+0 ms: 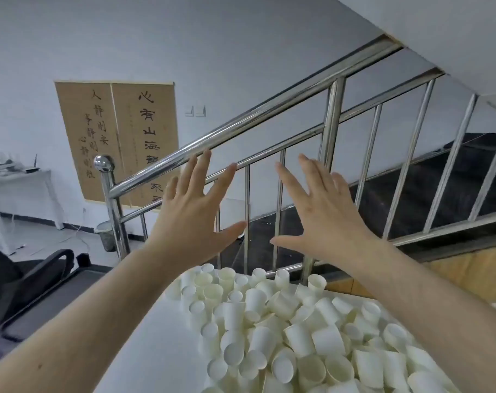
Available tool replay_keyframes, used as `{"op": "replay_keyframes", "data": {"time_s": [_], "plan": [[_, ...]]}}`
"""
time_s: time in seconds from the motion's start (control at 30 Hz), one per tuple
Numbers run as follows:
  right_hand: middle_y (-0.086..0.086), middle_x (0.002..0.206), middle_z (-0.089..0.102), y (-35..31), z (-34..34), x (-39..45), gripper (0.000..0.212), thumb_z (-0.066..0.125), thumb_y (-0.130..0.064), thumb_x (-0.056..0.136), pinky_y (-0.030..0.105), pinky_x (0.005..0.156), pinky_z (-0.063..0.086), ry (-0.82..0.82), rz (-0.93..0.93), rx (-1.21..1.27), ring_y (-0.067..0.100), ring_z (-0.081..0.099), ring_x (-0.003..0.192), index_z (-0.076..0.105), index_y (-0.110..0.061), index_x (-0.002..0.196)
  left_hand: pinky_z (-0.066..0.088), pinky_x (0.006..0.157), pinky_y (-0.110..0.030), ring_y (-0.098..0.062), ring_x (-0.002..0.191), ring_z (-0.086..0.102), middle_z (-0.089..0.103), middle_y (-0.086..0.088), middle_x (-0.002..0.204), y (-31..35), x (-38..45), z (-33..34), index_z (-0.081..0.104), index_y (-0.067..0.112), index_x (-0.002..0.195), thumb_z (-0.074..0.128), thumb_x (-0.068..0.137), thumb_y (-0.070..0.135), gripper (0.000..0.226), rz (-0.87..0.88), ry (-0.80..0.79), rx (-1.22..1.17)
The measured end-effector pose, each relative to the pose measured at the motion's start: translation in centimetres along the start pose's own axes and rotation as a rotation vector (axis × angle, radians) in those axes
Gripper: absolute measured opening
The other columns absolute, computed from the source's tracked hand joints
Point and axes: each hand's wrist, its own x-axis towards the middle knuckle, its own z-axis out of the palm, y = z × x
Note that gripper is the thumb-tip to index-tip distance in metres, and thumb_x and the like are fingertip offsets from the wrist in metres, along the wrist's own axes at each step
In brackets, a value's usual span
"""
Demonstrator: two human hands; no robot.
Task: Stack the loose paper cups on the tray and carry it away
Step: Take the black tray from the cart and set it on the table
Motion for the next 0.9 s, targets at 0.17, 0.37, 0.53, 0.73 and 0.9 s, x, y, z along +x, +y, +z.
{"op": "replay_keyframes", "data": {"time_s": [0.17,0.37,0.53,0.73,0.9], "plan": [[0.012,0.159,-0.007,-5.2,1.9,-1.4,0.107,0.051,-0.073,0.081,0.048,0.116,0.022,-0.045,-0.064,0.144,0.031,0.004,0.147,-0.018,-0.027,0.151,-0.002,0.111,-0.039,-0.024,0.146,-0.011,-0.023,0.001,0.157,-3.0,-5.1,0.4,-0.006,0.039,0.149,0.044,0.082,0.068,0.088,-0.042,-0.082,-0.038],[0.011,0.160,-0.006,-13.4,4.6,-1.9,0.106,0.048,-0.074,0.082,0.044,0.113,0.028,-0.125,-0.050,0.217,0.032,0.007,0.146,-0.016,-0.026,0.152,0.025,0.111,-0.051,-0.030,0.146,0.006,-0.007,-0.004,0.159,-10.1,-10.4,0.6,0.009,0.033,0.151,0.049,0.082,0.064,0.086,-0.106,-0.128,-0.063],[0.013,0.159,0.000,-22.9,6.1,-0.6,0.108,0.058,-0.068,0.080,0.045,0.112,0.029,-0.202,-0.016,0.292,0.033,0.009,0.146,-0.009,-0.025,0.153,0.030,0.110,-0.051,-0.027,0.146,0.005,-0.009,-0.001,0.159,-19.0,-15.0,0.6,0.005,0.034,0.151,0.048,0.082,0.064,0.086,-0.141,-0.234,-0.038],[0.015,0.158,0.007,-34.1,7.0,1.3,0.110,0.064,-0.066,0.077,0.042,0.106,0.035,-0.215,-0.011,0.339,0.032,0.017,0.143,-0.003,-0.024,0.155,0.028,0.112,-0.047,-0.029,0.145,0.008,-0.009,-0.002,0.159,-29.0,-19.6,0.0,0.005,0.035,0.150,0.051,0.087,0.056,0.081,-0.160,-0.346,-0.055],[0.015,0.159,0.003,-40.5,7.7,2.6,0.109,0.064,-0.063,0.079,0.042,0.109,0.031,-0.287,-0.022,0.381,0.031,0.010,0.145,-0.006,-0.025,0.154,0.031,0.109,-0.045,-0.027,0.145,0.007,-0.007,-0.002,0.159,-34.9,-21.8,0.5,0.007,0.033,0.151,0.050,0.090,0.051,0.077,-0.187,-0.401,-0.082]]}}
